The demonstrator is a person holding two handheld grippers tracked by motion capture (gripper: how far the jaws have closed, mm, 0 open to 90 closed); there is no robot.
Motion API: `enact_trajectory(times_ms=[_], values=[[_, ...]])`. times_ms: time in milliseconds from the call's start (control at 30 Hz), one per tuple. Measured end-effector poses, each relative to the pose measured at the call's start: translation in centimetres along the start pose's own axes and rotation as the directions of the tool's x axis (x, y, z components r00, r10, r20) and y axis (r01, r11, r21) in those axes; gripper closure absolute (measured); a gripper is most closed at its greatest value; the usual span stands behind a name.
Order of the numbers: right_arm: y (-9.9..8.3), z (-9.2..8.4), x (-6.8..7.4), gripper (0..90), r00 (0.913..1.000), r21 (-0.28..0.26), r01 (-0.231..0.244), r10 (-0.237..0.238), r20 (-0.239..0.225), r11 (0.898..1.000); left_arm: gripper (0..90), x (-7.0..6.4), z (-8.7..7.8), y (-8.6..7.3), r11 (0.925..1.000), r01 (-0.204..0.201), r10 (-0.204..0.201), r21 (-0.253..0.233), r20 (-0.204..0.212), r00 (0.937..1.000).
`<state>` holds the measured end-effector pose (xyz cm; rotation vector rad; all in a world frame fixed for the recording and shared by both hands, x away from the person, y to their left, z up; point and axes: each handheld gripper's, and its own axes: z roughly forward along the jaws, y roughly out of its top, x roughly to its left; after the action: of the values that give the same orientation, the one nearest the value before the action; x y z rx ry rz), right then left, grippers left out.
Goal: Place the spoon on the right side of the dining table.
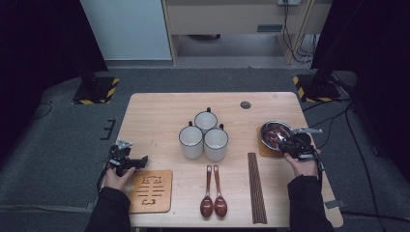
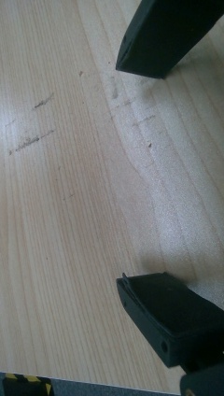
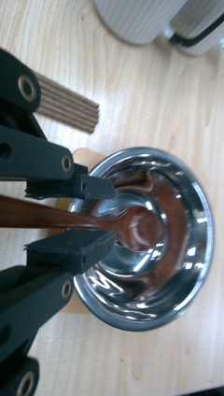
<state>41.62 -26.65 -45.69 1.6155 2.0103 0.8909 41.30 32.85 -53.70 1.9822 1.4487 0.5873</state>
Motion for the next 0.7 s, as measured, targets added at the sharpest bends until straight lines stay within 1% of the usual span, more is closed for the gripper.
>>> enact_trajectory(times_ms=[167,467,567,633,700], values=[[0.4,-0.8,0.5,67.9,0.9999,-0.046,0.013,-0.013,-0.004,0.999,0.0,0.0,0.0,0.0,1.0000,0.000,0.000,0.000,0.000,1.0000],[1.0,-2.6,1.9,62.3,0.9983,-0.125,0.024,-0.030,-0.049,0.992,0.0,0.0,0.0,0.0,1.0000,0.000,0.000,0.000,0.000,1.0000],[1.1,-2.9,2.3,59.8,0.9974,-0.143,0.032,-0.041,-0.059,0.989,0.0,0.0,0.0,0.0,1.0000,0.000,0.000,0.000,0.000,1.0000],[1.1,-3.1,2.6,58.4,0.9964,-0.156,0.027,-0.039,-0.074,0.987,0.0,0.0,0.0,0.0,1.0000,0.000,0.000,0.000,0.000,1.0000],[1.2,-3.3,2.9,56.5,0.9957,-0.163,0.037,-0.050,-0.078,0.986,0.0,0.0,0.0,0.0,1.0000,0.000,0.000,0.000,0.000,1.0000]])
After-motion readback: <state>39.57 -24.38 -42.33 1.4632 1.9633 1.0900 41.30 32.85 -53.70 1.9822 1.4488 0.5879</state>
